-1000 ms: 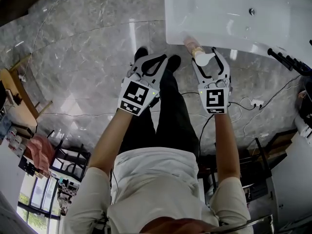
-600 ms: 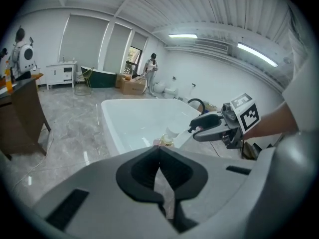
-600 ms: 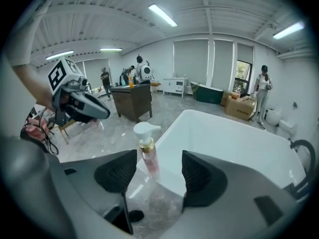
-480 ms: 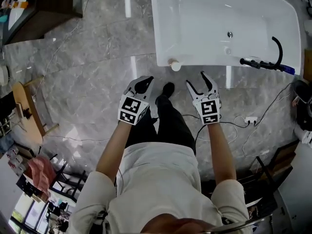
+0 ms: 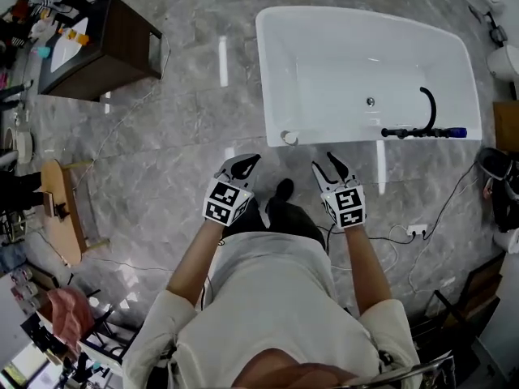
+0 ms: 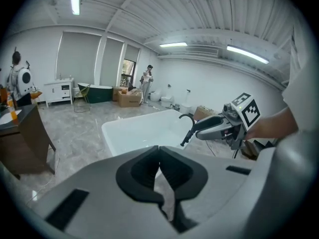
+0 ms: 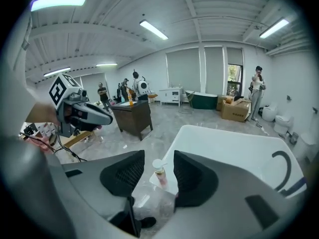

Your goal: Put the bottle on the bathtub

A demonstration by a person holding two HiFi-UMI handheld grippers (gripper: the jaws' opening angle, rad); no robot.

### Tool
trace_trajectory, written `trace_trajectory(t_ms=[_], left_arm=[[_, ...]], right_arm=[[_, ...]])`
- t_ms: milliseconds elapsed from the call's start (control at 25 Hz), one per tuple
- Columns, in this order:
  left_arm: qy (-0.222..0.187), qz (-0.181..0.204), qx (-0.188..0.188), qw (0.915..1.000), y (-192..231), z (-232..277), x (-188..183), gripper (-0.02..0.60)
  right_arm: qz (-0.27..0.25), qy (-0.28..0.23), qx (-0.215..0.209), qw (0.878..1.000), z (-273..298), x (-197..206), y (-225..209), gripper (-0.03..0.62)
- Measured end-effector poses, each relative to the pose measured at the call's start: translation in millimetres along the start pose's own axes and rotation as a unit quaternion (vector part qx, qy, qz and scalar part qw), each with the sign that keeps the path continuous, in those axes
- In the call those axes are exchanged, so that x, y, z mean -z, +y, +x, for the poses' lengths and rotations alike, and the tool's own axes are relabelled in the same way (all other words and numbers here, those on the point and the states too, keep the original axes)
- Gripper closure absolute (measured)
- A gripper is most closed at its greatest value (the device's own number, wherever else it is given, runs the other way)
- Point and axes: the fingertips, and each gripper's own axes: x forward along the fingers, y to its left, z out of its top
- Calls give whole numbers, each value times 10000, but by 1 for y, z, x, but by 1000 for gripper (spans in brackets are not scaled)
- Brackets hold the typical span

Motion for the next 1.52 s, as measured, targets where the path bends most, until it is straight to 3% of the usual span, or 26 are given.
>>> trace_trajectory(t_ms=[440,840,1160,1520], left_arm=[[-487,483,403,9968,-24,-83,-64,572],[-673,743,577,9933,-22,-130,-82,572],[-821,950,726,9894,-21,-152,-100,572],[-900,1002,824,9875,-20,-159,-106,572]], right_arm=[[399,-574,763,9946,-84,-68,35,448],[663,-888,1194,9866,-122,-93,66,488],[266,-1077,1266,9857,-135,-115,88,547],[5,-1126,1314,9849,-150,-122,89,557]])
